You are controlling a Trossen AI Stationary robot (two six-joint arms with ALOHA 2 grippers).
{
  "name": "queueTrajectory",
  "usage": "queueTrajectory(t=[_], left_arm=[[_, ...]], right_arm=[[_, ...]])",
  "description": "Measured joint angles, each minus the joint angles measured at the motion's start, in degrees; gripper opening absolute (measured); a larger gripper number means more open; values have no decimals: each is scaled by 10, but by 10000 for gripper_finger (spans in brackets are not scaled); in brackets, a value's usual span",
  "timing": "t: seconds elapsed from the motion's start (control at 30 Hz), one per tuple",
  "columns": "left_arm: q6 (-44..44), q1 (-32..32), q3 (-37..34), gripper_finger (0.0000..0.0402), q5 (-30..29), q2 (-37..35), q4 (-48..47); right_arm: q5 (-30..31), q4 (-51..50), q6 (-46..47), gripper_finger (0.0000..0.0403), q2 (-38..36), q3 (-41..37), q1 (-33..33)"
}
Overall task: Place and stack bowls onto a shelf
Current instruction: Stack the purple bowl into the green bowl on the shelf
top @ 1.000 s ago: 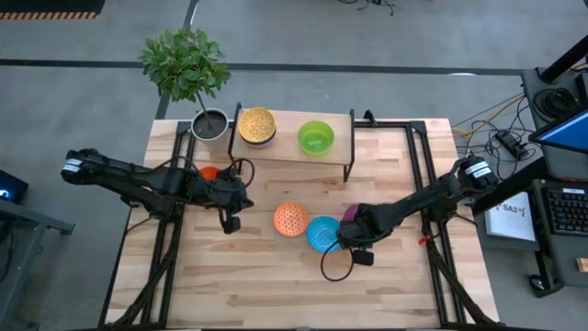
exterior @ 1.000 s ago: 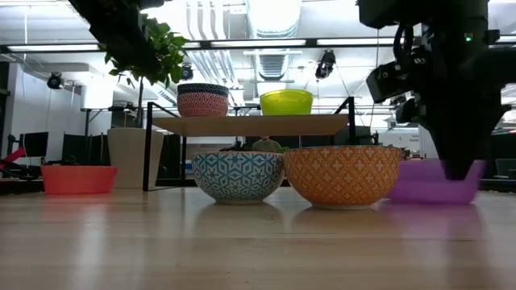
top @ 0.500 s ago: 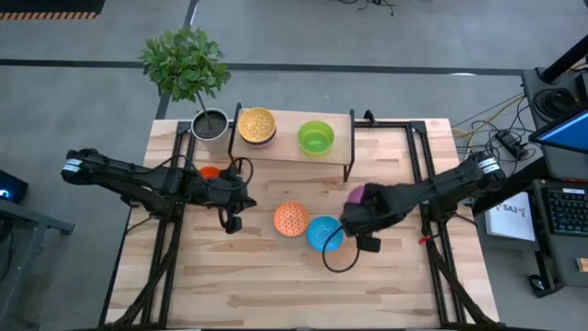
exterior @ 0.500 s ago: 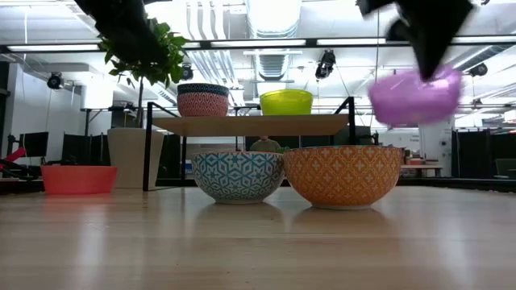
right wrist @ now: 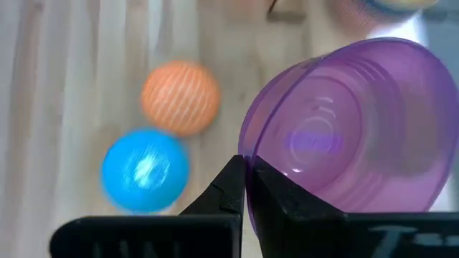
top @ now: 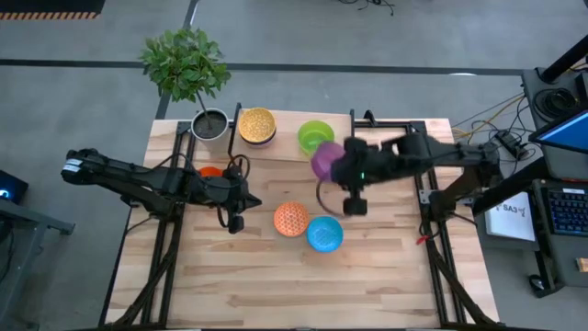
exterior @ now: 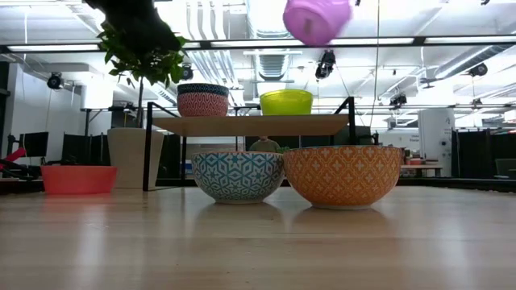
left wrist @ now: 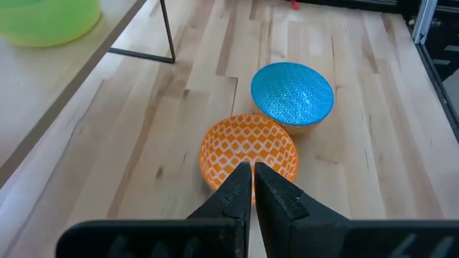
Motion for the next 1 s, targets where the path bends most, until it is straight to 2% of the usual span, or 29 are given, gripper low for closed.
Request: queueTrajectory(t=[0.3,0.7,1.0], left_arm=[[-14,0,0,1,1,0,6],[-15,0,0,1,1,0,6],[-15,0,0,1,1,0,6]], right_arm=[[-14,82,-152,9,10,6,-103],[-21,59,-212,9,94,7,-169],[-15,60,-241,9,127,7,-201]])
